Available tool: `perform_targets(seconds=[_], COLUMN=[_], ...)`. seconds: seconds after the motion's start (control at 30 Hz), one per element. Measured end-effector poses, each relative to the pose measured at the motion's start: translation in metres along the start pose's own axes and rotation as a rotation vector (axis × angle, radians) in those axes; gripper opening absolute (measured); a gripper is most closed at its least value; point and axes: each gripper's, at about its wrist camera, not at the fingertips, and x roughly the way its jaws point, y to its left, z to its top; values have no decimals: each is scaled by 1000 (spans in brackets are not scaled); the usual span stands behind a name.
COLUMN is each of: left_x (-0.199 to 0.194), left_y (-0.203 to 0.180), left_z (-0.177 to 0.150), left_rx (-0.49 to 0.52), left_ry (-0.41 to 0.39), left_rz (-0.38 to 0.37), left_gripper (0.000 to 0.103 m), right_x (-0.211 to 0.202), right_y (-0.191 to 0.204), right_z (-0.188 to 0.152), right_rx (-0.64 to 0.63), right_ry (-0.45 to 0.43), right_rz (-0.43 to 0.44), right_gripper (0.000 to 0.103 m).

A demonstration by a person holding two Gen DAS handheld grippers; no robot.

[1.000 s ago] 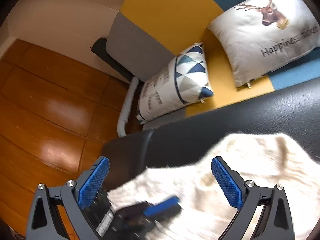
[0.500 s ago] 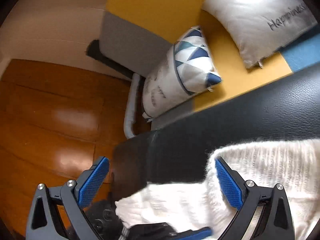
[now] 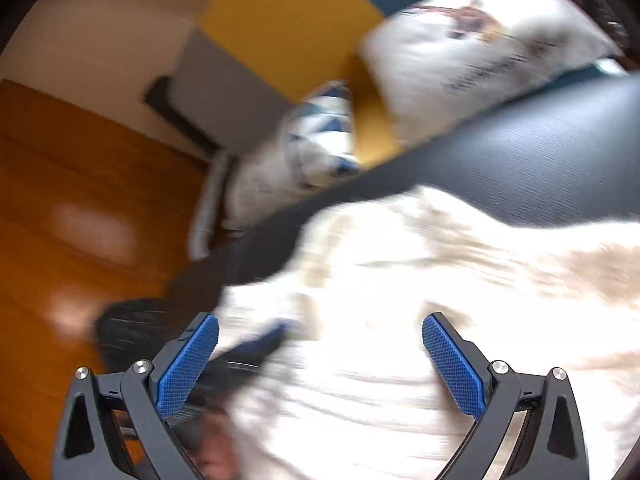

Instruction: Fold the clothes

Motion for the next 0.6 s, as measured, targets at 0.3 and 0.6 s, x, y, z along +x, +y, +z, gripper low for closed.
perform_targets(seconds=[0.3, 0.6], left_x=[-120, -290], left_y=[54, 176], left_z=[-47, -153], left_rx=[-239, -656], left_ry=[-128, -405], left_rz=[-74, 5], left_gripper=[23, 33], right_x=[-49, -76], right_y=[16, 18], right_z=[-40, -148], right_rx=[-29, -116], right_ry=[-70, -93], right_rz=[51, -63], right_gripper=[103, 103])
